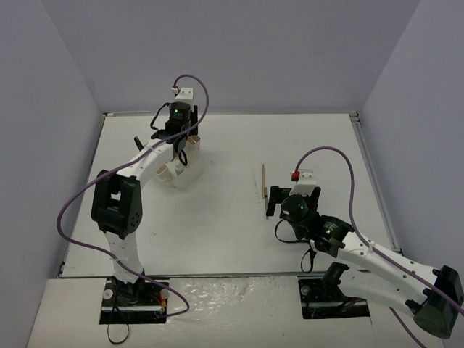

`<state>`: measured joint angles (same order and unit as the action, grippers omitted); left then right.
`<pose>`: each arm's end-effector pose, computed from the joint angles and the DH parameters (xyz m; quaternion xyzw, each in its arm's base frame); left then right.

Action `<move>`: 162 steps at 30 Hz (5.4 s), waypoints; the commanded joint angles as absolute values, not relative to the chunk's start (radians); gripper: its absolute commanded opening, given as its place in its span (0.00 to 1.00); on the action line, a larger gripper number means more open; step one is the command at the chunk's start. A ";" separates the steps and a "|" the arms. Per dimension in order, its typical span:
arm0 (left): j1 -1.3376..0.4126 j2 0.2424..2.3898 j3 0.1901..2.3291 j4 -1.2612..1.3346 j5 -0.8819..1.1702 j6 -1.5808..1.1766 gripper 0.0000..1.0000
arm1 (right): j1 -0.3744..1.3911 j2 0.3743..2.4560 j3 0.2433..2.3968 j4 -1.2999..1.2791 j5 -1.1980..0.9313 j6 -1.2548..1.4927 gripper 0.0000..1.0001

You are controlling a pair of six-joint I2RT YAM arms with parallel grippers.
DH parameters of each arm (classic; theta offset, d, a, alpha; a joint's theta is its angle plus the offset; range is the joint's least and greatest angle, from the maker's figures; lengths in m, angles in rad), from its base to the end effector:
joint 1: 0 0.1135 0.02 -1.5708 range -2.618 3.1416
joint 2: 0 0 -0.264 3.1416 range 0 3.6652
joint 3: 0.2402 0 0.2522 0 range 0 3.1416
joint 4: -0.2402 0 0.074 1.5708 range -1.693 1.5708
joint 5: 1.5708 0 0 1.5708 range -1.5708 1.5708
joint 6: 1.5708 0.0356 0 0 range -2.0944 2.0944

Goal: Organize the makeup

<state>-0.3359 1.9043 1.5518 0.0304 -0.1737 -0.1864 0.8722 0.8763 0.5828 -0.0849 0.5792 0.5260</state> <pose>0.4368 -0.1460 0.3002 0.0098 0.8098 -0.0824 0.5808 0.1431 0.1401 0.2646 0.0214 0.8088 0.1654 0.5640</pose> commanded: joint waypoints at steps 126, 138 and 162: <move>-0.415 1.729 1.844 -0.449 -0.197 -0.343 0.00 | 0.945 1.018 0.619 0.275 0.562 0.341 1.00; -0.344 1.904 1.966 -0.384 -0.187 -0.308 0.00 | 0.842 0.883 0.552 0.206 0.507 0.353 1.00; -0.344 1.843 1.828 -0.361 -0.216 -0.373 0.46 | 0.824 0.906 0.550 0.172 0.516 0.372 1.00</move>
